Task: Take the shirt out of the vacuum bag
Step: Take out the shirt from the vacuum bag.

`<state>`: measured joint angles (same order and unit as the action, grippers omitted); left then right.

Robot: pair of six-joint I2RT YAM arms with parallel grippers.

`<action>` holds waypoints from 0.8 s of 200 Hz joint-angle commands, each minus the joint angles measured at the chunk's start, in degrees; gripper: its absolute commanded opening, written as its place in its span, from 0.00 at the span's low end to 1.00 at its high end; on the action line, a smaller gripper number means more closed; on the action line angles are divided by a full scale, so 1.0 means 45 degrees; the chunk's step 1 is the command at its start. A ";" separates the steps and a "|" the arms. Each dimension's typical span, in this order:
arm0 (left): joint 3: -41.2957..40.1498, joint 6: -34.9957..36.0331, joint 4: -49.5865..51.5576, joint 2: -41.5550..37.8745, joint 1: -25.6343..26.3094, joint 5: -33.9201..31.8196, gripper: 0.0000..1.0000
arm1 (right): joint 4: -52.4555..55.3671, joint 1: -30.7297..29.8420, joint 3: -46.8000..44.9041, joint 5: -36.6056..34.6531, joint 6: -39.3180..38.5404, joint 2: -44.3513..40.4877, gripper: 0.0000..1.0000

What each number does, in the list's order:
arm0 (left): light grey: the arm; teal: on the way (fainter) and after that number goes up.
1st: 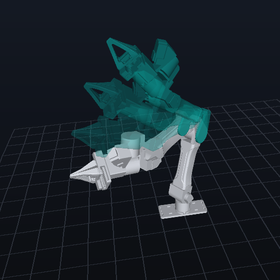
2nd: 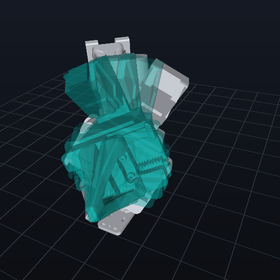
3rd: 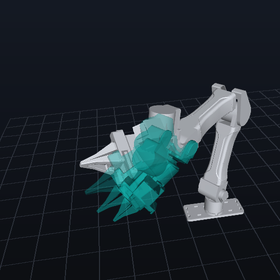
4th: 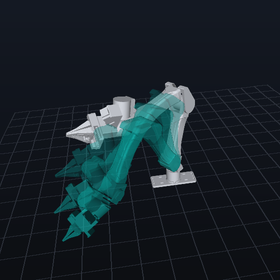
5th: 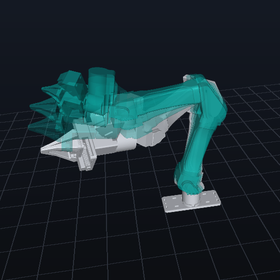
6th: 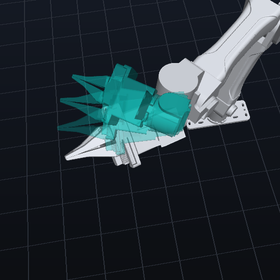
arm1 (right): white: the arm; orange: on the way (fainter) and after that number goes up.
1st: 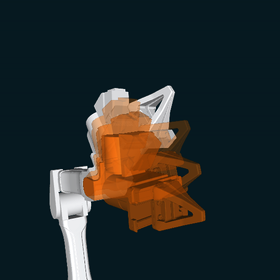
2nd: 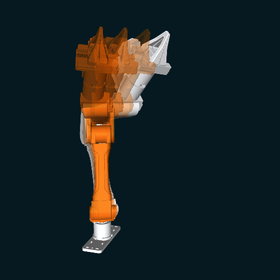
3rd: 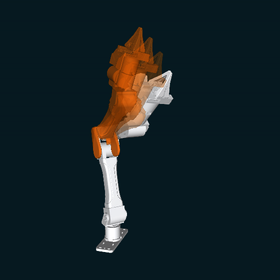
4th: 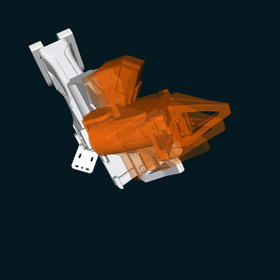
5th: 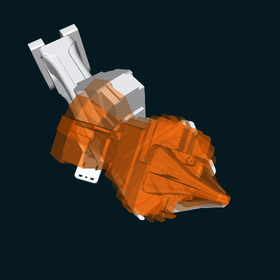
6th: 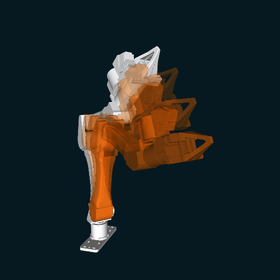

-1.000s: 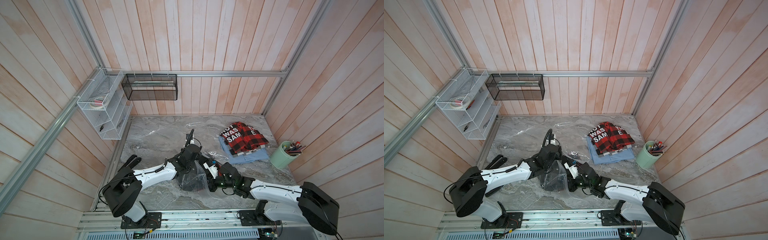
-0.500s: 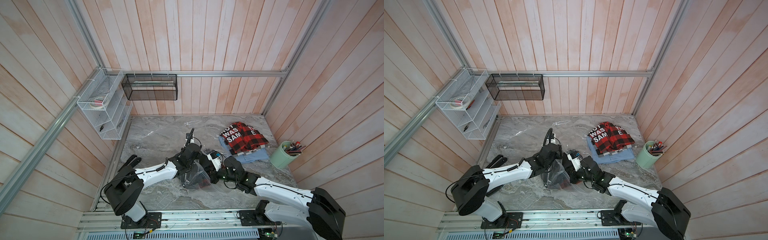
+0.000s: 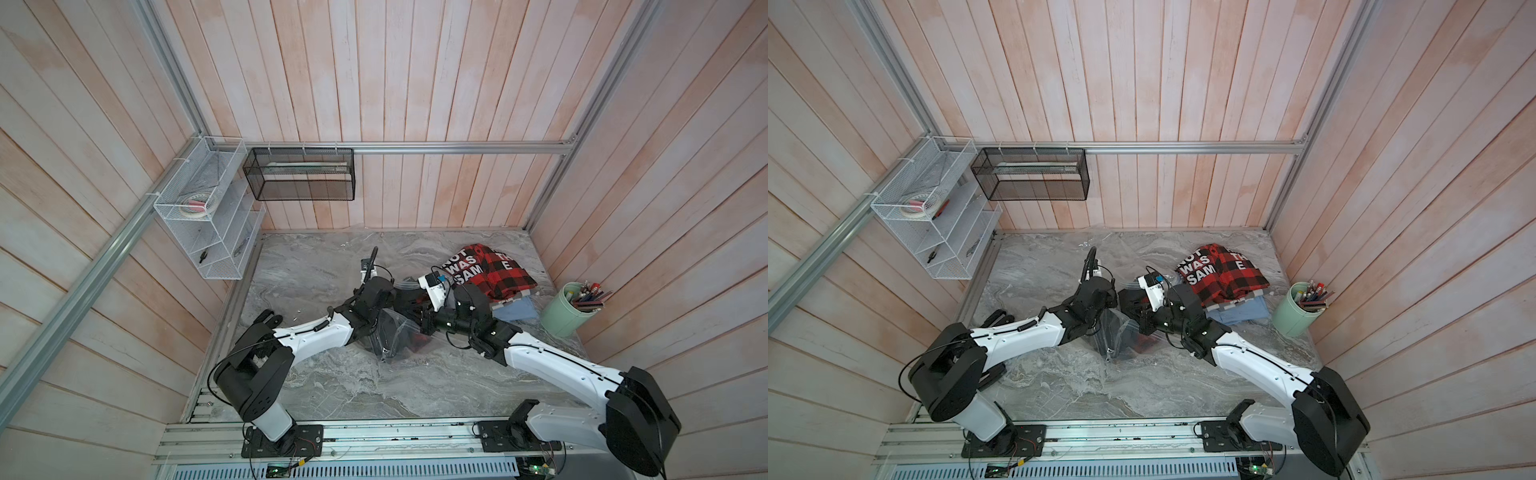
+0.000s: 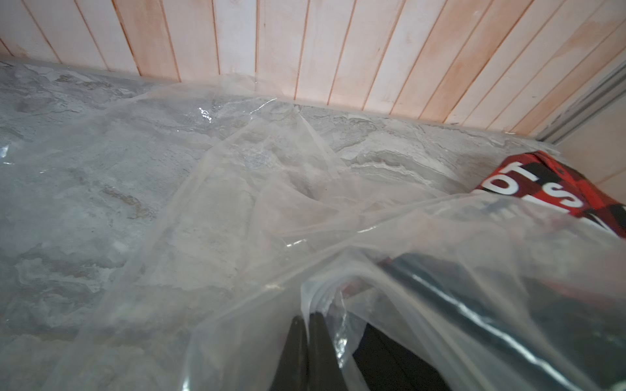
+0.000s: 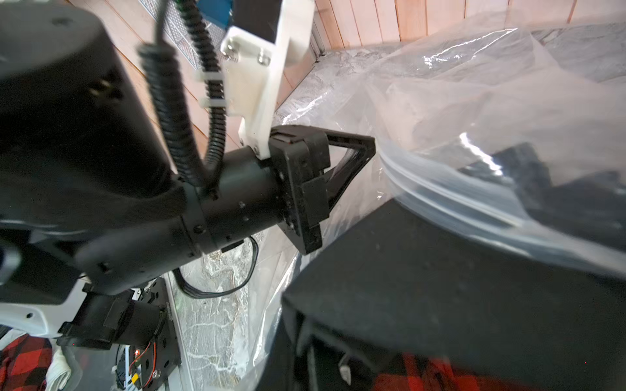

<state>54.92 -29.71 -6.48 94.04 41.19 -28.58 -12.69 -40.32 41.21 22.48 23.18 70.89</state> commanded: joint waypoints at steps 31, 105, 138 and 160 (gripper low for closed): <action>-0.0513 0.0433 -0.0155 0.0034 -0.1389 -0.0270 0.00 | -0.0636 0.0720 0.1339 0.0865 -0.0297 0.0434 0.00; -0.1482 0.0851 -0.0699 -0.0126 -0.2240 0.0686 0.00 | -0.1075 0.1374 0.3669 0.1035 -0.0053 0.1916 0.00; -0.2039 0.0840 -0.0906 -0.0287 -0.2251 0.0653 0.00 | -0.0842 0.1964 0.5129 0.1057 -0.0003 0.2246 0.00; -0.2215 0.0880 -0.0981 -0.0266 -0.2261 0.0594 0.00 | -0.0814 0.2615 0.5820 0.1237 0.0250 0.2148 0.00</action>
<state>46.68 -26.70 -11.09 93.86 31.40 -25.54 -12.69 -31.57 62.02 26.74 23.11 81.84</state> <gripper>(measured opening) 0.056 0.060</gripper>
